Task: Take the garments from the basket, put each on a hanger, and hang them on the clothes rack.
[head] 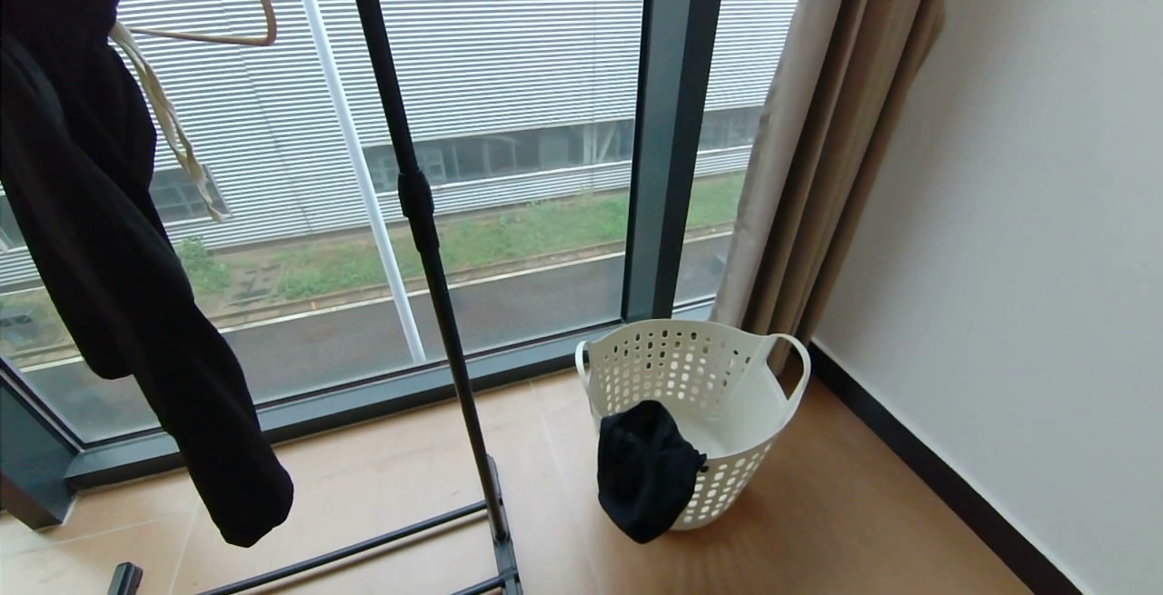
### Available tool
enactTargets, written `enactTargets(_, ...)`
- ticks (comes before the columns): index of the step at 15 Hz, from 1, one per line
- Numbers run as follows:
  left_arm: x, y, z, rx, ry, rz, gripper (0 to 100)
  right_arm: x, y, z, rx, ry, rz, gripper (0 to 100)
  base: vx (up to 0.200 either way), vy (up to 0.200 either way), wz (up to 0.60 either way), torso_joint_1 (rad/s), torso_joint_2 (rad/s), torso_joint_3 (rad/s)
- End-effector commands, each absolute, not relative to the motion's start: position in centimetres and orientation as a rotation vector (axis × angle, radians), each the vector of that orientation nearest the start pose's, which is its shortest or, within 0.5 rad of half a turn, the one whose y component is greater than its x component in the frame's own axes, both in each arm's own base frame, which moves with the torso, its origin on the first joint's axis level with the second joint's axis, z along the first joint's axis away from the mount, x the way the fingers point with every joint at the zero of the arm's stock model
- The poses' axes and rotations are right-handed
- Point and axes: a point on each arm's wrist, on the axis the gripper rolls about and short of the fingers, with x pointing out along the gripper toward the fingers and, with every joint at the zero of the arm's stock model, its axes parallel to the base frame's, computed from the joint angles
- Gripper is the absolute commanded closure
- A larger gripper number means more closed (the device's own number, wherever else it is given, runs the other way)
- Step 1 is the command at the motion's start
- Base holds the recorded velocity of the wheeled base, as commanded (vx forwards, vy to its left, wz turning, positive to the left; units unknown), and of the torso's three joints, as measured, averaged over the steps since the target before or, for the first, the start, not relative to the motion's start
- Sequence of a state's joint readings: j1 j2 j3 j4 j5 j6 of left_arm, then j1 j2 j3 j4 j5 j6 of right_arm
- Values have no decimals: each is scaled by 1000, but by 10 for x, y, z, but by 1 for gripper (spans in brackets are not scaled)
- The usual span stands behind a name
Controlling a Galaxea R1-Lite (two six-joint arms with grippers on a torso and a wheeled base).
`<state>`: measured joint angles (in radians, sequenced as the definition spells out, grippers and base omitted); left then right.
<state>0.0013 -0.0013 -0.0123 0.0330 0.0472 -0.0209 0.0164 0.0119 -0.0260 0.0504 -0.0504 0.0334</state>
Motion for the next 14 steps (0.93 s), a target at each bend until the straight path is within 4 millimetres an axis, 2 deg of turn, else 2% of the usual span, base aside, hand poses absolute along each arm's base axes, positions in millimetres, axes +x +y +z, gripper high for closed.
enactTargets(1, -24, 1, 75, -21, 21, 49, 0, -24, -2, 78, 32, 36, -34, 0, 0, 0, 0, -2, -2, -159)
enactTargets(14, -24, 1, 75, -27, 21, 48, 0, -24, -2, 77, 37, 38, -36, 0, 0, 0, 0, 3, 3, -195)
